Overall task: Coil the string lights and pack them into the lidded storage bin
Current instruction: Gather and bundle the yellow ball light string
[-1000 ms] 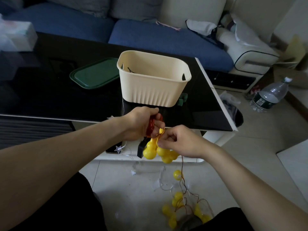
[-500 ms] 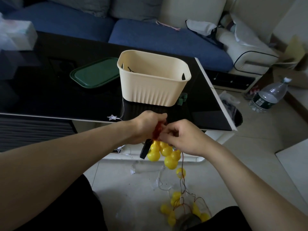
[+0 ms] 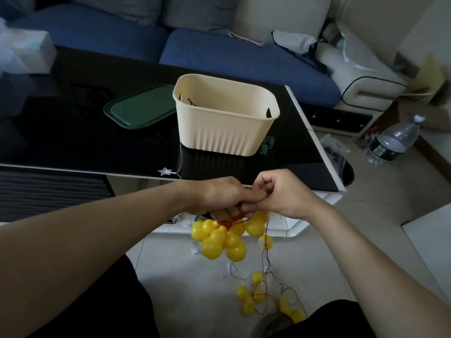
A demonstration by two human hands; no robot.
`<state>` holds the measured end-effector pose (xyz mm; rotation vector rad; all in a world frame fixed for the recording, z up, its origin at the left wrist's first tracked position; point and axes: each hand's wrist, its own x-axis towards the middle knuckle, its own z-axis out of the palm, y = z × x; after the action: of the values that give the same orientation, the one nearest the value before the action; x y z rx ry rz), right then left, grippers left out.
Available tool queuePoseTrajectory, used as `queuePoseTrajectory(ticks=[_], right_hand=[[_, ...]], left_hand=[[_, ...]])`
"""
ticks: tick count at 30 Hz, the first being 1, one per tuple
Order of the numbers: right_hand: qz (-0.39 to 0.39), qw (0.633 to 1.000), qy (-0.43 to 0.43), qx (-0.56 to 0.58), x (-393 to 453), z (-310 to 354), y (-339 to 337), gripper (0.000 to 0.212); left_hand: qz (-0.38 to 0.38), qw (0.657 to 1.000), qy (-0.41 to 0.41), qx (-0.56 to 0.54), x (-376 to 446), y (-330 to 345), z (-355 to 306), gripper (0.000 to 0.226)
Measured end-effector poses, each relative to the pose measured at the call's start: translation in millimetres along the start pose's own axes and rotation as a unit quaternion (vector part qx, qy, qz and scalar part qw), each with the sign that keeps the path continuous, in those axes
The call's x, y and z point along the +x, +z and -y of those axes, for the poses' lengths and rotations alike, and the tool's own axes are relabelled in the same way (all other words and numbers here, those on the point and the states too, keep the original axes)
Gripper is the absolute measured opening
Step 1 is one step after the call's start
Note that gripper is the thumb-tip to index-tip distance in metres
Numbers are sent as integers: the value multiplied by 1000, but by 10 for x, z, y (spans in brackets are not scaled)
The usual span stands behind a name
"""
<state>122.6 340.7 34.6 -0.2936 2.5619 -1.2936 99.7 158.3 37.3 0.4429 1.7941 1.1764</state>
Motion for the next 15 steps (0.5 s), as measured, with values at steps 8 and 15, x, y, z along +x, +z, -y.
queuePoseTrajectory(ticks=[8,15], right_hand=[[88,989,38,114,-9,-62,23,44],[120,979,92,136,-21,-145,-16,47]], left_hand=[[38,999,7,-6,-68,-121,51,47],[-71,995,15,-71,-91,-285,109,45]])
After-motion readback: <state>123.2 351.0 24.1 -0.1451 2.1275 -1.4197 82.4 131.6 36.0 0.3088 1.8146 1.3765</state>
